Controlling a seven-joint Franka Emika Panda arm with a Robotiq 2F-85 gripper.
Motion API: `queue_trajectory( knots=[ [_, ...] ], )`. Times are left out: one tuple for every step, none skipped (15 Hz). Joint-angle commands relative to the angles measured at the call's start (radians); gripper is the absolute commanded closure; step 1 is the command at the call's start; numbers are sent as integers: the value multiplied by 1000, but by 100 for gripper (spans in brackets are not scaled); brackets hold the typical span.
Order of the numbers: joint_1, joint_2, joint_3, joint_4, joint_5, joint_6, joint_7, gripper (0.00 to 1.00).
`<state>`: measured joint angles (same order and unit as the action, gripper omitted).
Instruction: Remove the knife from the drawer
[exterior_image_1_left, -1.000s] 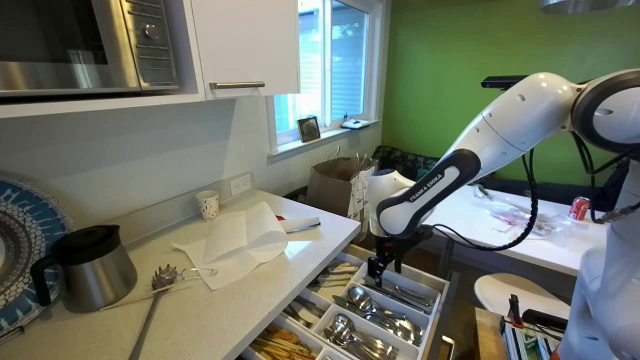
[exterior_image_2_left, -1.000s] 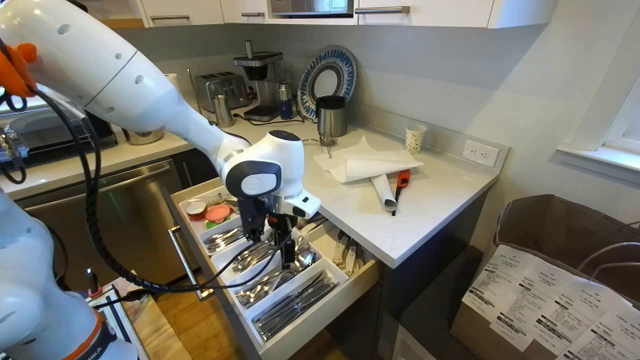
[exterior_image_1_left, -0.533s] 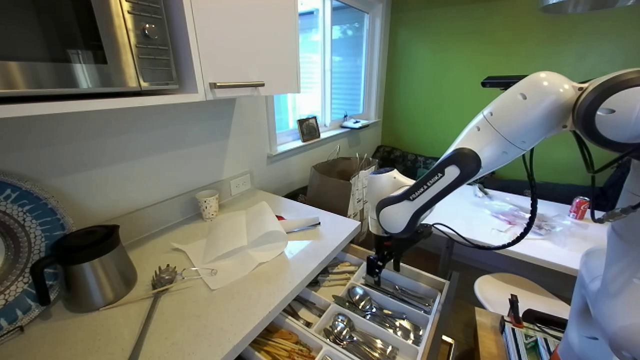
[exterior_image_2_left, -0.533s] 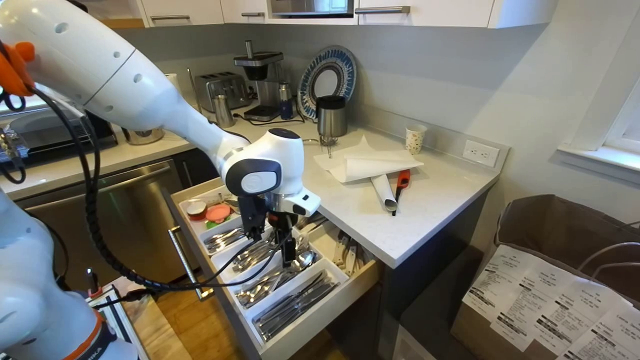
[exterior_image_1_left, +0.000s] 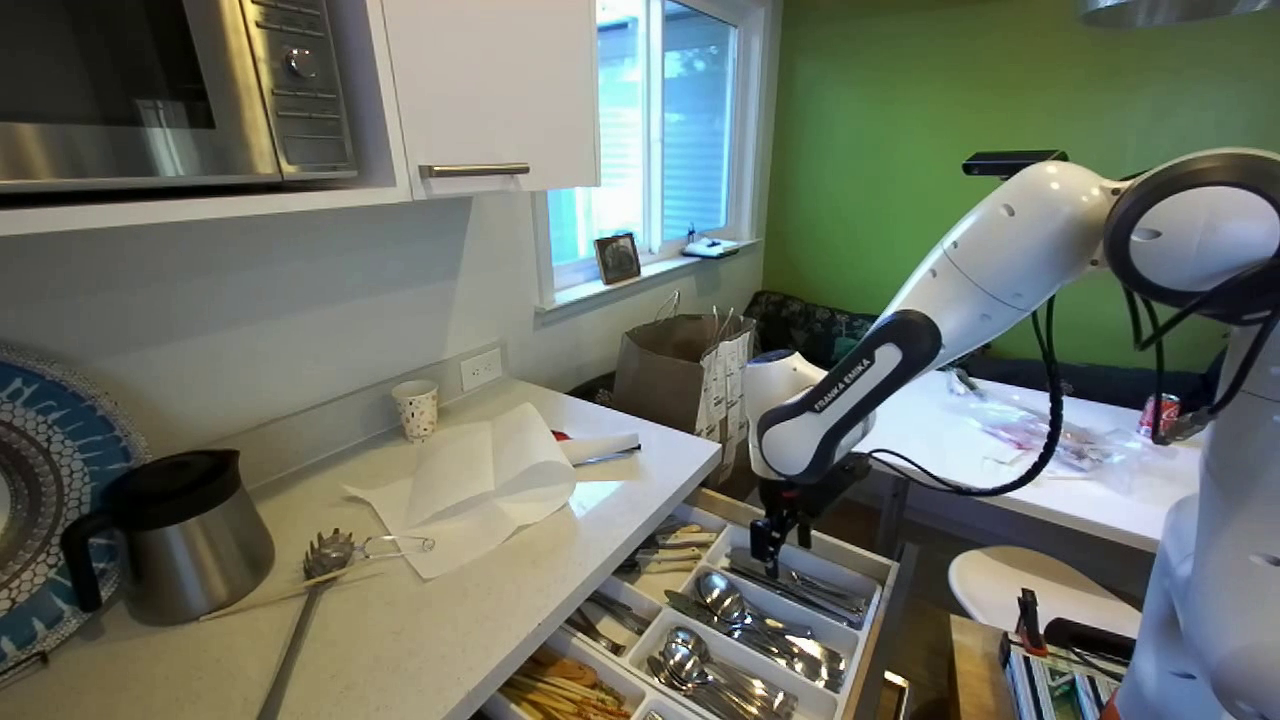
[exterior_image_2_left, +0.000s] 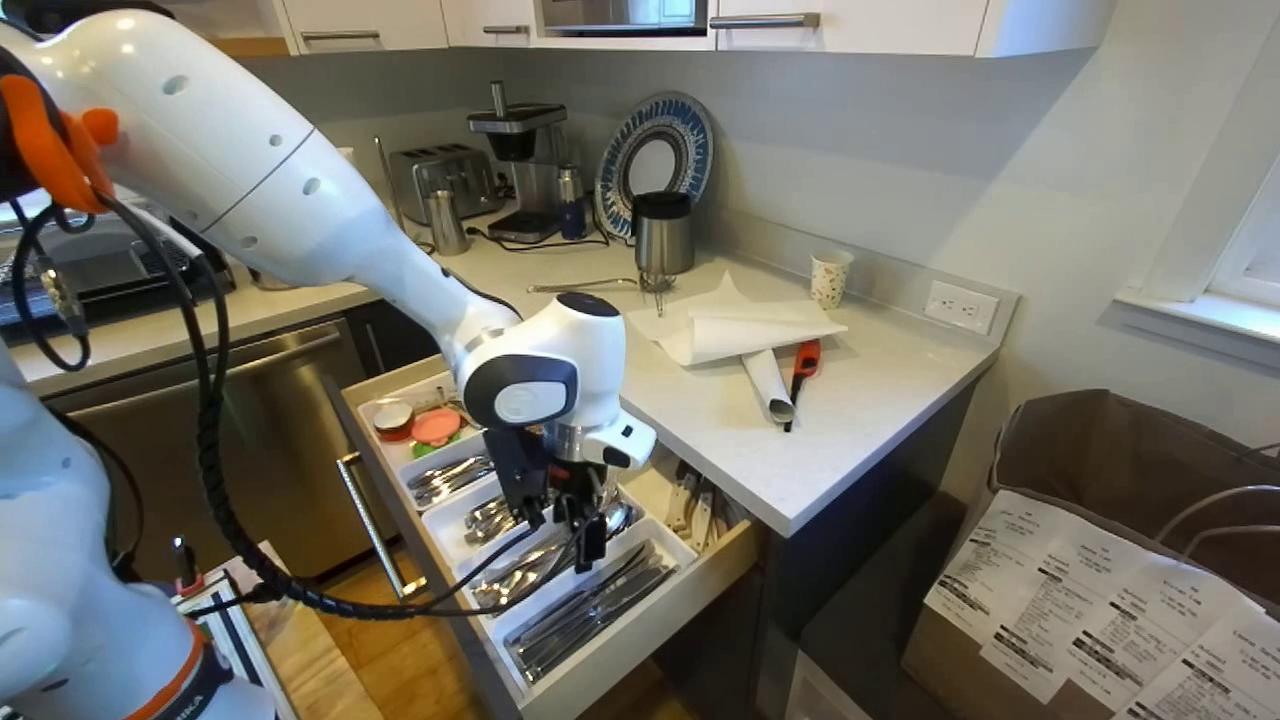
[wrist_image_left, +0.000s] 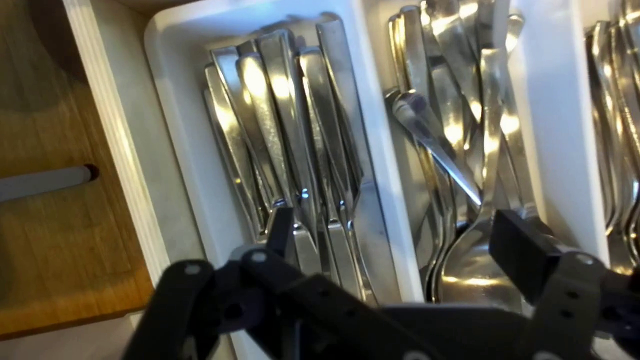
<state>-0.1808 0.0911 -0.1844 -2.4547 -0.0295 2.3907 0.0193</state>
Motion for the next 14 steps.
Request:
queue_trajectory(
  knots=[
    [-33,50,-14,12,37,36,-129,0],
    [-42,62,-16,14,44,39,-156,0],
    [-50,70,-16,17,52,39,-182,0],
    [-56,82,-14,21,64,36,-206,0],
    [-61,91,-12,25,74,38,-223,2],
    [-65,100,-9,28,85,38,-240,9],
    [-68,111,-5,34,100,39,-253,16],
    [-70,126,-2,40,115,46,-262,20],
    [-71,136,1,47,129,46,-274,35],
    [-71,151,2,55,136,53,-277,43],
    [-73,162,5,63,146,60,-283,43],
    [-75,175,6,73,152,67,-284,46],
    [-77,185,9,79,155,71,-285,47],
    [-80,196,11,86,160,78,-289,47]
  ],
)
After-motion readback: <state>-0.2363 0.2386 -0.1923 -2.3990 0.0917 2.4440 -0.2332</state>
